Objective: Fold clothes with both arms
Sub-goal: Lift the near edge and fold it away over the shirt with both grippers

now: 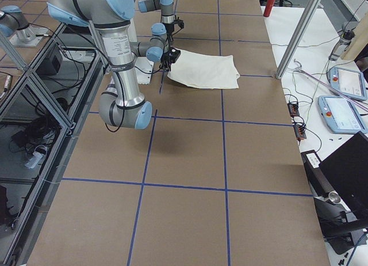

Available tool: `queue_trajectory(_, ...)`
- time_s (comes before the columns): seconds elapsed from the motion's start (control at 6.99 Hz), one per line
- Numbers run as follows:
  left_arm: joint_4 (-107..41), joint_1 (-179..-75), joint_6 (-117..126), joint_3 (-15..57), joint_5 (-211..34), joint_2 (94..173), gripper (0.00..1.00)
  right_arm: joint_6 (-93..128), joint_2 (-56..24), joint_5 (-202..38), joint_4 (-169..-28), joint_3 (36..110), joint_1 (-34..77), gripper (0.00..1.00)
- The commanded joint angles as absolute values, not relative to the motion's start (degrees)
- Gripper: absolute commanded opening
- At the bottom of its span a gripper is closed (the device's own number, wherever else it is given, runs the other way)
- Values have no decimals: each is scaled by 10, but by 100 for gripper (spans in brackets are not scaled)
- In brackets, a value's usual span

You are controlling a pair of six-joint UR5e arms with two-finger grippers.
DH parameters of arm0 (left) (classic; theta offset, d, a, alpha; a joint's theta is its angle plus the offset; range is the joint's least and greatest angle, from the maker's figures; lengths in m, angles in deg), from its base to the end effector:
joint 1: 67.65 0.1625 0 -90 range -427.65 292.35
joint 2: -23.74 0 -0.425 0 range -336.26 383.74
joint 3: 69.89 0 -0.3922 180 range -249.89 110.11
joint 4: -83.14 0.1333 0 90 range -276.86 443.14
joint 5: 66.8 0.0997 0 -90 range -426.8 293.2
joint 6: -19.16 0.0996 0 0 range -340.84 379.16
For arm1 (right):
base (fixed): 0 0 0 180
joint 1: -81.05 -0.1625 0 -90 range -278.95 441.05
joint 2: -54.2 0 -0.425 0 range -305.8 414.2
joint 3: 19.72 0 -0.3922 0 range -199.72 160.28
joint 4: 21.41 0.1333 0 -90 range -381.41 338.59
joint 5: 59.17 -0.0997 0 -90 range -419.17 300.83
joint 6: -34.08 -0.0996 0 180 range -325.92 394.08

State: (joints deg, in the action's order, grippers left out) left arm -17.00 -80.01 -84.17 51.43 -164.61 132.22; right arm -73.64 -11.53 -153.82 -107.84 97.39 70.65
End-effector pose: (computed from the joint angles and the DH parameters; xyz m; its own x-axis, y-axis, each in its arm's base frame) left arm 0.4854 -0.2290 0.2292 0.4537 -0.3333 -0.8265 0.2074 0.9415 -0.2658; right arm -0.5262 -0.2239 0.2189 0.5032 0.4008 0.7656 -0.2811 0.9137 -0.2935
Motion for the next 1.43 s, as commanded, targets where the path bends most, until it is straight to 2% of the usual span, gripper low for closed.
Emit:
queue_trajectory(0.0,-165,-764,-841,563,-1644,1300,0,-737,-143,-1553,-1075,1026,723,0)
queue_trajectory(0.29,-166,-765,-840,554,-1647,1328,0,-731,-120,-1547,-1044,1000,690,0)
queue_trajectory(0.72,-168,-922,-764,527,-1693,1349,0,-712,-83,-1601,-973,910,557,0)
queue_trajectory(1.0,-186,-1045,-705,393,-1764,1428,0,-699,14,-1651,-970,773,479,0)
queue_trajectory(1.29,-327,-1061,-706,246,-1762,1448,0,-696,86,-1654,-867,596,455,0)
